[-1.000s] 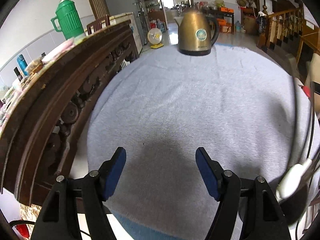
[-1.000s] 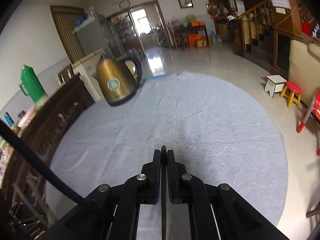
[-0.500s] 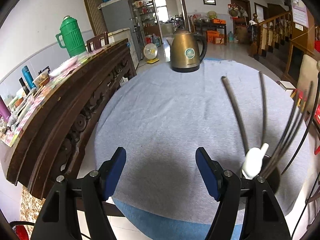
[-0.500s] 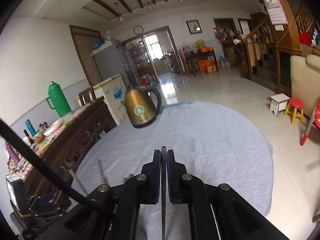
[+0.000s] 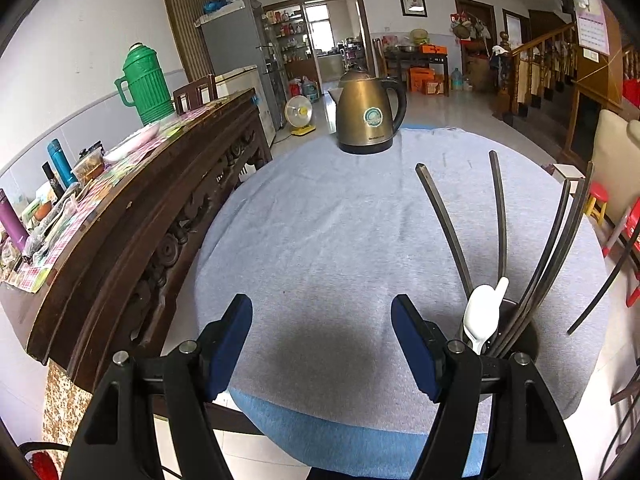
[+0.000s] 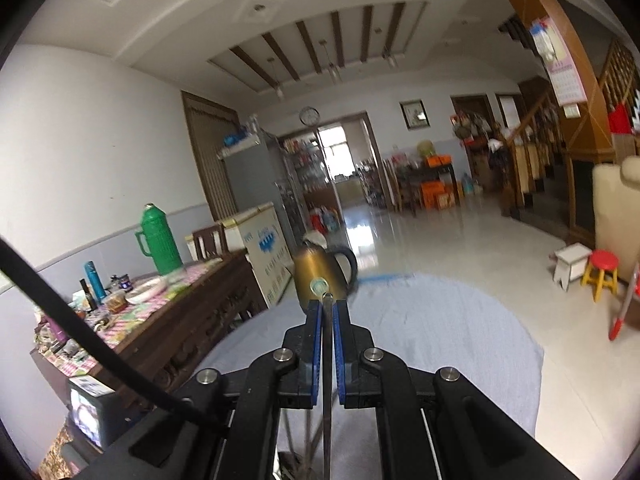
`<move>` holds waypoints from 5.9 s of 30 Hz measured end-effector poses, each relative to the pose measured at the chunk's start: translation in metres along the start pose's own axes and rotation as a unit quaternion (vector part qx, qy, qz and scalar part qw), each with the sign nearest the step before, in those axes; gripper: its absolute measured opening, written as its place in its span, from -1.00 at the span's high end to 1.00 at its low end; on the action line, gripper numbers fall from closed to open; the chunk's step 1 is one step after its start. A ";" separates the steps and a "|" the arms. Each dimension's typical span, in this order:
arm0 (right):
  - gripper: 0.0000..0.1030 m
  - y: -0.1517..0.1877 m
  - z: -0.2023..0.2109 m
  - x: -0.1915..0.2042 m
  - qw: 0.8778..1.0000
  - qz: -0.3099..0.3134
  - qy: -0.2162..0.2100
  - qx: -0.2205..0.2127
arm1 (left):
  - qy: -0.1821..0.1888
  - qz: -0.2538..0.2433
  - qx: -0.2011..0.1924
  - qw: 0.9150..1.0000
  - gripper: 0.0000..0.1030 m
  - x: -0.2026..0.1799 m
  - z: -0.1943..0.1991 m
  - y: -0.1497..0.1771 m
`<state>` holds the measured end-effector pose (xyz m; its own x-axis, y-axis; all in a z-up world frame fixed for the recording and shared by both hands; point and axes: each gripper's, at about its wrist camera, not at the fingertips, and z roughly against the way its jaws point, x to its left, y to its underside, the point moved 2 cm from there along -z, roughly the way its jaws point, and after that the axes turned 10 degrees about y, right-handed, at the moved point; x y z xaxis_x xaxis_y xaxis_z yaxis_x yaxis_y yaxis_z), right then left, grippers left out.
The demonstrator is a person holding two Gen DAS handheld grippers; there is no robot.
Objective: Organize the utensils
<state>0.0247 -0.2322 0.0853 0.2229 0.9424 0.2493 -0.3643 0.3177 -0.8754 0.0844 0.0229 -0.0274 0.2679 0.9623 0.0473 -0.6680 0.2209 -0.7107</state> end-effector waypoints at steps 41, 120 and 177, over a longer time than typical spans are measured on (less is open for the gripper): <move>0.88 0.058 -0.039 0.075 0.992 0.063 -0.065 0.083 | 0.010 0.010 0.021 1.000 -0.41 0.003 -0.006 0.014; -0.34 0.120 0.081 0.002 0.990 -0.018 0.052 0.126 | -0.015 -0.032 -0.109 0.993 -0.65 -0.042 0.140 0.026; -0.36 0.120 0.088 0.041 0.993 0.027 0.051 0.104 | -0.019 0.015 -0.125 0.992 -0.67 -0.001 0.154 0.041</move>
<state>-0.0895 -0.1463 0.0264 0.2841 0.9466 0.1526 -0.5549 0.2922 -0.7789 -0.0503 0.0560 0.0515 0.2205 0.9743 0.0459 -0.4813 0.1496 -0.8637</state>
